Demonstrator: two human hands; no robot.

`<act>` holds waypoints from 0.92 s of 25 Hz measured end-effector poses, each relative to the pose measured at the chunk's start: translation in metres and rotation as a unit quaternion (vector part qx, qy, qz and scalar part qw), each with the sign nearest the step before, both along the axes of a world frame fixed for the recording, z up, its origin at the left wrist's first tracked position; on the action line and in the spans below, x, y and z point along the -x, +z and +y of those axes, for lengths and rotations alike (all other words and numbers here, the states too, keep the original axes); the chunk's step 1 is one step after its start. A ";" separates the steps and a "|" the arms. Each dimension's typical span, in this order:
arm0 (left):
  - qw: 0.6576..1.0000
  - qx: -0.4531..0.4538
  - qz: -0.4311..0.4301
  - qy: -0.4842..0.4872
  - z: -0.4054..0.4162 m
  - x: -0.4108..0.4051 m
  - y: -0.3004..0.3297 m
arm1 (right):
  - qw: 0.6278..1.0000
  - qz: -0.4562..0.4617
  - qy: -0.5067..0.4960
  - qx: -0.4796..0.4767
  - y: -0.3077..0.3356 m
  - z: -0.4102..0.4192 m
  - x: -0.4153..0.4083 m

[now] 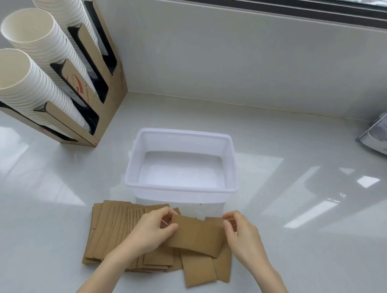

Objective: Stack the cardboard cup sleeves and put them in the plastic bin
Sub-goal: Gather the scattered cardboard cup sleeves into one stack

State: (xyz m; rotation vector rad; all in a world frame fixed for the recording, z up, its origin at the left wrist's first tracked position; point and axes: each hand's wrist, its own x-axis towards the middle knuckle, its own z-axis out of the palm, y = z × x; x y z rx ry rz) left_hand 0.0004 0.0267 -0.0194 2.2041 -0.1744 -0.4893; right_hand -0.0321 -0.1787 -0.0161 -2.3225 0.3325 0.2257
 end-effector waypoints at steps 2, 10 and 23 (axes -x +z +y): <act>0.999 0.023 0.016 0.042 0.010 -0.002 0.002 | 0.999 0.025 -0.007 0.037 -0.004 -0.002 0.001; 0.992 0.056 0.035 0.104 0.027 -0.002 0.008 | 0.987 0.126 -0.002 0.097 -0.014 0.007 -0.004; 0.990 0.065 0.037 0.117 0.026 0.001 0.012 | 0.975 -0.043 -0.127 -0.180 0.004 0.000 -0.004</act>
